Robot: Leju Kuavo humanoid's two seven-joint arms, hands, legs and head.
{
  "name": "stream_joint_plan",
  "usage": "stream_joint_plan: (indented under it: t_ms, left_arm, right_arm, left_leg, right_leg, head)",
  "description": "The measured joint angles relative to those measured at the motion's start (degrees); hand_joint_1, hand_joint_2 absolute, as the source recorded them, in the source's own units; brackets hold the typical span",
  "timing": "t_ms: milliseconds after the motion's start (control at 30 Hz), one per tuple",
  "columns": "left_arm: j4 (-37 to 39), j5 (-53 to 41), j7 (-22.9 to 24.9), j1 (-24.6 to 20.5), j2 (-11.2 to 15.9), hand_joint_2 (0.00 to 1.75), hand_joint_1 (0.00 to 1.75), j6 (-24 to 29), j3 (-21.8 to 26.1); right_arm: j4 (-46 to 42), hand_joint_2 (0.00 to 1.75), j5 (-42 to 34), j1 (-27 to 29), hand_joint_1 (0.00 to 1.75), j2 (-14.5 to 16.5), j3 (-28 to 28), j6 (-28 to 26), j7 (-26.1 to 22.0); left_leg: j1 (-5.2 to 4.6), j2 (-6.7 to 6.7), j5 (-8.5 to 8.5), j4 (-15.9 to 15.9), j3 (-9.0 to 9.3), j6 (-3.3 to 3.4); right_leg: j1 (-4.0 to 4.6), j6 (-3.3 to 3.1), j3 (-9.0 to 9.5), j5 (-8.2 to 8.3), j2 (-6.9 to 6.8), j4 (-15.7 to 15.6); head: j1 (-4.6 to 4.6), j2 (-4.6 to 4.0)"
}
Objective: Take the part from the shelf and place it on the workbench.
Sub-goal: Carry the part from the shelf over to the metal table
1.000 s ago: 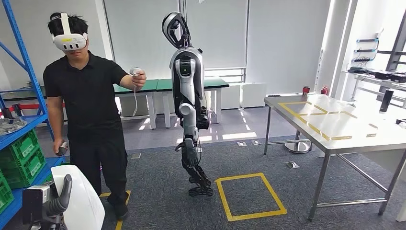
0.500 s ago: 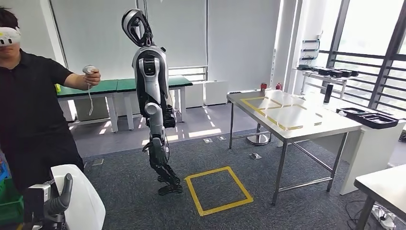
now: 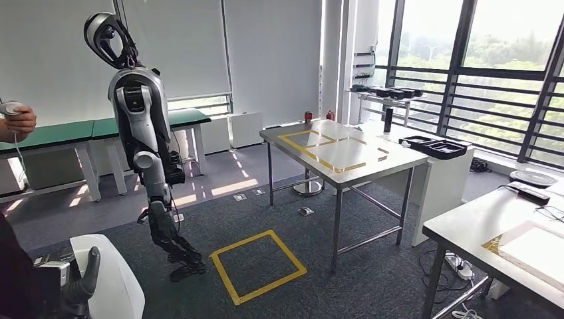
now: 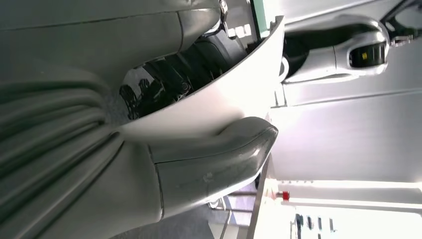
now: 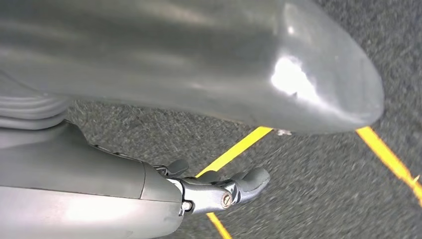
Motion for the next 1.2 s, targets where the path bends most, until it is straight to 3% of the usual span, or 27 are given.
stream_joint_plan:
  t_ms: [67, 133, 200, 267, 333, 400, 500, 533, 567, 633, 700, 733, 800, 867, 900, 933, 967, 1000, 1067, 1133, 1200]
  left_arm:
    - [0.0, -0.1, 0.0, 0.0, -0.2, 1.75, 1.75, 0.2, 0.0]
    - [0.0, -0.1, 0.0, -0.1, -0.6, 1.75, 1.75, 0.2, 0.0]
    - [-0.1, -0.2, 0.0, -0.5, -1.1, 1.75, 1.75, 0.0, 0.0]
    - [0.0, -0.5, 0.0, -1.0, -1.5, 1.75, 1.75, -0.3, 0.0]
    - [0.4, -0.9, 0.0, -1.9, -1.9, 1.75, 1.75, -0.5, -0.1]
    - [0.7, -1.2, 0.0, -2.7, -2.2, 1.75, 1.75, -0.6, -0.1]
    - [0.8, -1.3, 0.0, -3.0, -2.4, 1.75, 1.75, -0.7, -0.2]
    - [0.9, -1.3, 0.0, -3.2, -2.5, 1.75, 1.75, -0.8, -0.3]
    - [1.0, -1.5, 0.0, -3.6, -2.7, 1.75, 1.75, -0.9, -0.4]
    - [1.6, -1.6, 0.0, -5.1, -3.3, 1.75, 1.75, -1.4, -0.8]
    - [2.2, -1.5, 0.0, -6.4, -4.0, 1.75, 1.75, -2.1, -0.9]
    - [2.5, -1.5, 0.0, -6.7, -4.3, 1.75, 1.75, -2.3, -0.9]
    - [2.8, -1.4, 0.0, -6.8, -4.4, 1.75, 1.75, -2.4, -1.0]
    - [3.2, -1.4, 0.0, -6.9, -4.2, 1.75, 1.75, -2.4, -1.0]
    - [3.4, -1.4, 0.0, -6.9, -4.2, 1.75, 1.75, -2.4, -1.0]
    - [3.6, -1.4, 0.0, -6.8, -4.2, 1.75, 1.75, -2.4, -1.0]
    - [3.8, -1.4, 0.0, -6.8, -4.2, 1.75, 1.75, -2.4, -1.0]
    - [4.0, -1.4, 0.0, -6.8, -4.3, 1.75, 1.75, -2.5, -1.0]
    - [4.0, -1.6, 0.0, -6.7, -4.4, 1.75, 1.75, -2.9, -1.0]
    - [3.7, -1.8, 0.0, -6.3, -4.6, 1.75, 1.75, -3.5, -1.1]
    - [3.3, -1.7, 0.0, -5.7, -5.2, 1.75, 1.75, -3.7, -1.3]
  right_arm:
    - [0.0, 0.0, -0.1, 0.1, 0.0, -0.1, 0.0, -0.2, 0.0]
    - [0.0, 0.0, -0.3, 0.5, 0.0, -0.3, 0.0, -0.5, 0.1]
    - [0.0, 0.0, -0.6, 0.8, 0.0, -0.5, 0.0, -1.1, 0.0]
    - [0.0, 0.0, -1.3, 0.6, 0.0, -0.6, -0.1, -1.9, -0.3]
    - [0.0, 0.0, -1.8, 0.4, 0.0, -0.6, -0.1, -2.5, -0.3]
    - [0.0, 0.0, -2.0, 0.4, 0.0, -0.6, -0.1, -2.9, -0.1]
    - [0.0, 0.0, -2.1, 0.4, 0.0, -0.6, -0.1, -3.0, 0.0]
    - [0.0, 0.0, -2.1, 0.4, 0.0, -0.7, -0.2, -3.1, 0.0]
    - [0.0, 0.0, -2.1, 0.3, 0.0, -0.7, -0.2, -3.1, -0.1]
    - [0.0, 0.0, -2.4, -0.3, 0.0, -0.7, -0.4, -3.2, -0.2]
    - [0.0, 0.0, -2.7, -0.7, 0.0, -0.7, -0.6, -3.2, -0.4]
    - [0.0, 0.0, -2.8, -0.7, 0.0, -0.7, -0.6, -3.2, -0.4]
    - [0.0, 0.0, -2.9, -0.8, 0.0, -0.8, -0.7, -3.2, -0.4]
    - [0.0, 0.0, -2.9, -1.0, 0.0, -0.8, -0.7, -3.2, -0.4]
    - [0.0, 0.0, -2.9, -1.0, 0.0, -0.8, -0.7, -3.2, -0.4]
    - [0.0, 0.0, -2.9, -0.9, 0.0, -0.8, -0.7, -3.2, -0.4]
    - [0.0, 0.0, -2.9, -0.9, 0.0, -0.8, -0.7, -3.0, -0.5]
    - [0.0, 0.0, -2.8, -0.9, 0.0, -0.8, -0.7, -2.9, -0.5]
    - [0.0, 0.0, -2.1, -0.9, 0.0, -0.7, -0.7, -2.4, -0.6]
    - [0.0, 0.0, -1.2, -1.0, 0.0, -0.7, -0.7, -2.2, -0.5]
    - [0.0, 0.0, -0.9, -0.8, 0.0, -0.7, -0.6, -2.2, -0.4]
  left_leg:
    - [-0.01, -1.49, 0.24, -2.6, 1.23, 0.26]
    - [-0.1, -0.37, 0.5, -3.0, 1.37, 0.78]
    - [-0.01, 1.05, 0.88, -3.4, 1.54, 1.59]
    - [-0.18, 2.62, 1.01, -3.6, 1.6, 2.16]
    - [-0.41, 4.23, 0.94, -3.6, 1.59, 2.38]
    - [-0.48, 5.34, 0.89, -3.6, 1.62, 2.44]
    - [-0.48, 5.74, 0.88, -3.6, 1.64, 2.44]
    - [-0.48, 5.99, 0.85, -3.5, 1.66, 2.43]
    - [-0.48, 6.39, 0.79, -3.5, 1.68, 2.38]
    - [-0.83, 7.94, 0.42, -3.3, 1.77, 1.88]
    - [-1.11, 9.52, -0.02, -3.2, 2.07, 1.07]
    - [-1.0, 9.19, -0.41, -3.0, 2.13, 0.71]
    - [-0.64, 6.32, -2.61, 0.2, 0.87, 0.19]
    - [-0.5, 3.76, -6.08, 7.4, -2.44, -0.12]
    - [-0.5, 3.38, -7.19, 10.8, -4.13, -0.22]
    - [-0.49, 3.24, -7.28, 12.6, -5.16, -0.27]
    - [-0.47, 3.17, -6.24, 12.3, -5.21, -0.25]
    - [-0.42, 2.94, -4.3, 9.8, -4.21, -0.2]
    - [-0.13, 0.51, -0.54, 2.2, -0.89, -0.1]
    - [0.0, -1.78, 0.54, -2.1, 1.08, 0.12]
    - [-0.17, -1.31, 0.47, -2.6, 1.28, 0.7]
  right_leg:
    - [-0.22, 0.81, -0.51, 0.41, 1.46, -0.1]
    - [-0.45, 1.66, -0.89, 0.87, 2.47, -0.4]
    - [-0.16, 2.13, -1.89, -0.2, 0.18, 1.2]
    - [0.13, 2.35, -4.9, -3.53, -3.56, 7.5]
    - [0.09, 2.51, -8.2, -6.31, -4.93, 14.8]
    - [0.07, 2.54, -9.01, -6.43, -5.18, 17.0]
    - [0.07, 2.52, -8.51, -5.76, -5.24, 16.1]
    - [0.08, 2.47, -7.6, -4.98, -5.34, 14.5]
    - [0.1, 2.38, -5.98, -3.74, -5.69, 11.7]
    - [0.65, 1.7, -1.6, -1.29, -8.1, 3.7]
    - [1.05, 0.74, 0.4, -0.48, -8.98, -0.2]
    - [0.88, 0.31, 0.42, -0.23, -7.91, -0.4]
    - [0.52, -0.31, 0.59, 0.06, -6.63, -0.7]
    - [0.37, -0.58, 0.58, 0.14, -5.18, -0.7]
    - [0.35, -0.6, 0.59, 0.14, -4.39, -0.7]
    - [0.33, -0.59, 0.59, 0.14, -3.57, -0.7]
    - [0.29, -0.57, 0.6, 0.15, -2.77, -0.6]
    - [0.23, -0.53, 0.62, 0.13, -1.97, -0.4]
    - [0.11, -0.15, 0.41, 0.08, -0.4, -0.1]
    - [-0.11, 0.65, -0.18, 0.29, 1.05, 0.1]
    - [-0.34, 1.62, -0.65, 0.84, 2.42, -0.2]
  head:
    - [-0.01, 0.0]
    - [-0.04, 0.0]
    - [0.01, 0.0]
    - [0.12, 0.0]
    - [0.16, 0.0]
    - [0.17, 0.0]
    - [0.18, 0.0]
    - [0.18, 0.0]
    - [0.2, 0.0]
    - [0.2, 0.0]
    - [0.15, 0.0]
    - [0.09, 0.0]
    - [0.03, 0.0]
    - [-0.05, 0.0]
    - [-0.09, 0.0]
    - [-0.09, 0.0]
    - [-0.09, 0.0]
    - [-0.09, 0.0]
    - [-0.07, 0.0]
    - [-0.05, 0.0]
    - [-0.03, 0.0]
